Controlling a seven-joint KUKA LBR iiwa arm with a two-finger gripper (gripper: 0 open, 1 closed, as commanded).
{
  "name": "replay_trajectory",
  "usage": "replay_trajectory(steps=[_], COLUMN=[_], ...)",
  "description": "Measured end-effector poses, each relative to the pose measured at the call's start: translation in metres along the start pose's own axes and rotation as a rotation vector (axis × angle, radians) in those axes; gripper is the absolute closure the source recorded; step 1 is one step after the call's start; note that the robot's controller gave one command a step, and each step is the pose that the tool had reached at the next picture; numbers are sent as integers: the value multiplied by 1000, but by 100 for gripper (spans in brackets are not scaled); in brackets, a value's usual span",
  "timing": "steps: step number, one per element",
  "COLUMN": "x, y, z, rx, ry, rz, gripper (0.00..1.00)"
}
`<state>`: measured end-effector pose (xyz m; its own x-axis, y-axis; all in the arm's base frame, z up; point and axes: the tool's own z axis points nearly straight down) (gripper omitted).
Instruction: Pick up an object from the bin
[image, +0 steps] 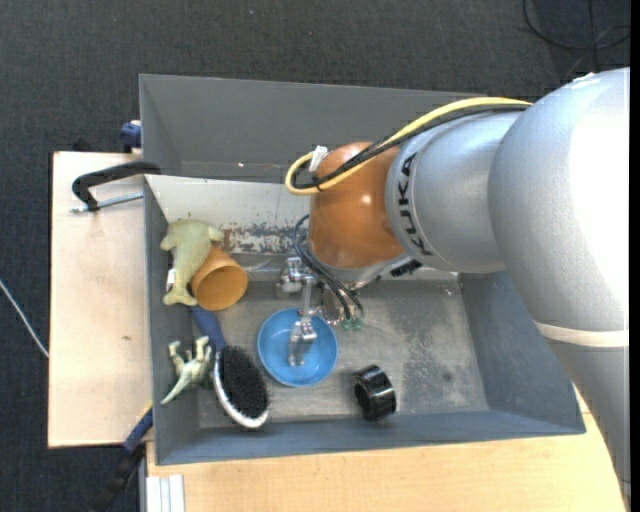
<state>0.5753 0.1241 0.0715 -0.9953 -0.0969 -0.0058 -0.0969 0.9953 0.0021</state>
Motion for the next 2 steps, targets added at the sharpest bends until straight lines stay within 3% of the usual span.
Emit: replay_trajectory(steps=[1, 2], x=[-4, -4], y=[-1, -3], z=[-5, -154], rx=[-1, 0], ry=[-13, -10], rz=[3, -73], gripper=[100, 100])
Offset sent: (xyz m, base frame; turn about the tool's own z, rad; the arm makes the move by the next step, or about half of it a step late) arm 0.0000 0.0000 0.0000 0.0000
